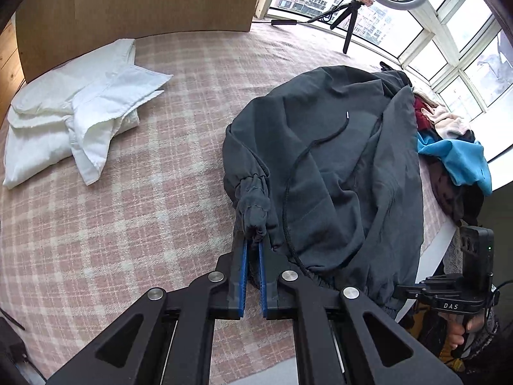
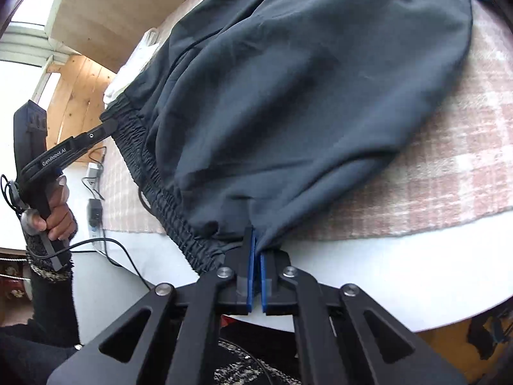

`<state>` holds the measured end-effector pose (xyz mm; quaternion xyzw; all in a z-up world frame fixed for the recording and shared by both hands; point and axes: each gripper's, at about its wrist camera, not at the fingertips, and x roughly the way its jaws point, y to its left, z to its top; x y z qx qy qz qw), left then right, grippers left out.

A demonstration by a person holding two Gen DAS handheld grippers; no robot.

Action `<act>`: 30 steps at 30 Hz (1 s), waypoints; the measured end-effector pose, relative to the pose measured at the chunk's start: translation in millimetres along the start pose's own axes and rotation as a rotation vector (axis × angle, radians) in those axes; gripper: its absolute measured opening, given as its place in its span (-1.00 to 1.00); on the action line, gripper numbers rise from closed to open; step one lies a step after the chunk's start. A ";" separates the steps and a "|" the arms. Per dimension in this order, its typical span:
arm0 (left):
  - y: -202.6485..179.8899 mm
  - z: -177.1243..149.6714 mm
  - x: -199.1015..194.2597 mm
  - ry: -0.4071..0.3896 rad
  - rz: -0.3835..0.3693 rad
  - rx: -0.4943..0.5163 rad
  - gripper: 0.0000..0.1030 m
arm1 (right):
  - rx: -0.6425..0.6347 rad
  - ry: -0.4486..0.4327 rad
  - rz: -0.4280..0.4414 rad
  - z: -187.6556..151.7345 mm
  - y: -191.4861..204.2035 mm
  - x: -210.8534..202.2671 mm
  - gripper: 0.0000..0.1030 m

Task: Fold clothes

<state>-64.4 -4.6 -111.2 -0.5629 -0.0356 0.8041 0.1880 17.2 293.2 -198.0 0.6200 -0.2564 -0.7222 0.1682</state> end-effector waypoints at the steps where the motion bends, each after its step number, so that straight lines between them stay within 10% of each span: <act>1: -0.4 6.7 -4.4 -0.015 0.001 0.014 -0.90 | 0.013 -0.021 0.008 0.4 -1.4 -6.9 -0.95; 6: 4.5 42.5 -56.9 -0.127 0.017 0.079 -0.90 | -0.064 -0.121 0.055 2.4 34.7 -60.3 -0.95; 16: 108.6 14.5 -121.5 -0.157 0.280 -0.006 -0.90 | -0.502 0.174 0.145 -12.3 217.5 45.0 -0.95; 23: 160.9 -15.3 -77.8 0.014 0.606 -0.024 -0.77 | -0.516 0.265 0.141 -2.7 215.0 46.4 -0.84; 27: 153.6 -18.5 -97.8 -0.035 0.619 -0.042 -0.72 | -0.520 0.312 0.136 3.3 211.1 44.7 -0.36; 30: 123.1 -12.5 -114.1 -0.097 0.570 -0.033 -0.73 | -0.427 0.163 0.043 47.8 172.5 -4.3 -0.35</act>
